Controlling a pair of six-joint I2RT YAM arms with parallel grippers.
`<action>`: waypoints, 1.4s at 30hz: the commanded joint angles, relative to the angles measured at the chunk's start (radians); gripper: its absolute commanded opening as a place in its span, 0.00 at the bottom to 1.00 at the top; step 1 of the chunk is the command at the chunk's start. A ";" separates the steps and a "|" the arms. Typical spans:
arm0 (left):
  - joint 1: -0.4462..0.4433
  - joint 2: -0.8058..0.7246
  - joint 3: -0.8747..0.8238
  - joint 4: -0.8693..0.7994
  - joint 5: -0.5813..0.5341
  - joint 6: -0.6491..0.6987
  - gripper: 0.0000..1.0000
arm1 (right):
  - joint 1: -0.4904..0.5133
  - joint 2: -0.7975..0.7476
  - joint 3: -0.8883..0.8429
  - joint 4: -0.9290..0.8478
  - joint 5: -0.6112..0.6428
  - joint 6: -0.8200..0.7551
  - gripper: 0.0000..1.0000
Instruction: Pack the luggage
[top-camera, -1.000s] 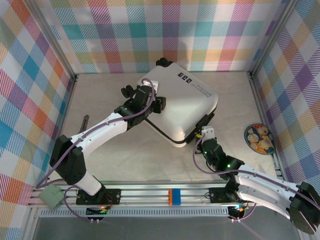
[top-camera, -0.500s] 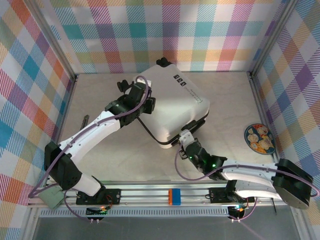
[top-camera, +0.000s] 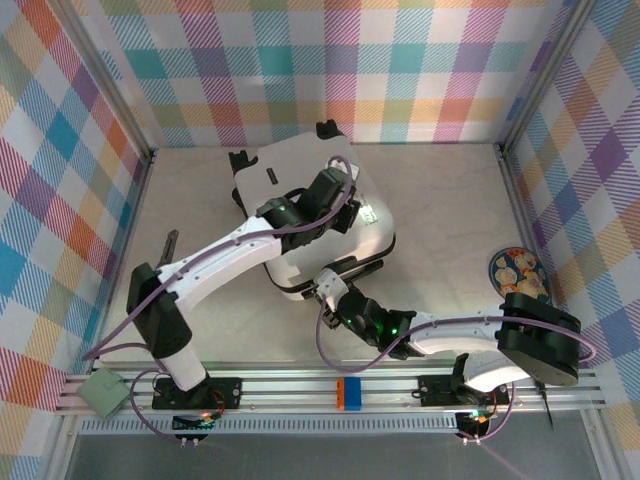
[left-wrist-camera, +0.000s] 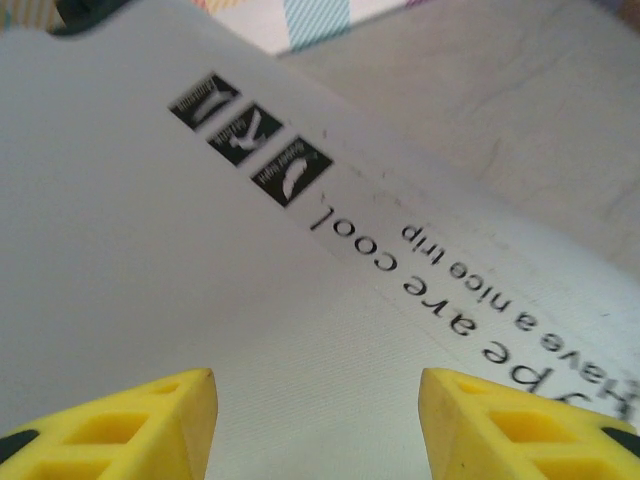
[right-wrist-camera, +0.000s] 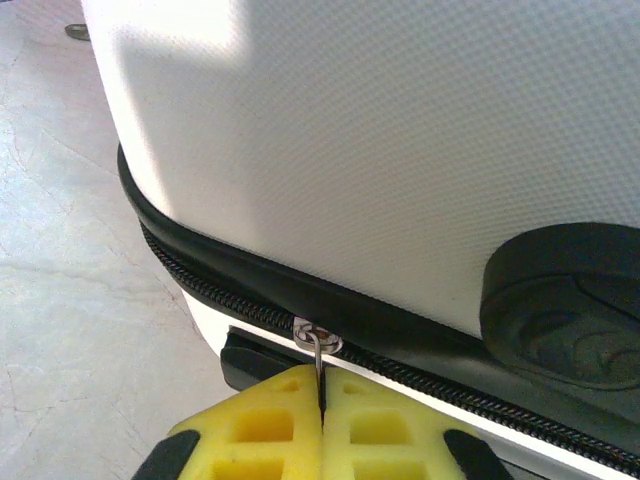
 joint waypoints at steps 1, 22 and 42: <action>-0.009 0.023 -0.011 -0.011 -0.052 -0.016 0.56 | 0.006 0.006 0.032 0.085 -0.015 -0.007 0.00; 0.061 -0.041 -0.373 0.010 -0.177 -0.195 0.51 | -0.240 -0.063 -0.018 -0.166 0.357 0.227 0.00; 0.158 -0.195 -0.471 0.013 -0.181 -0.120 0.49 | -0.357 -0.360 -0.148 -0.175 0.083 0.061 0.00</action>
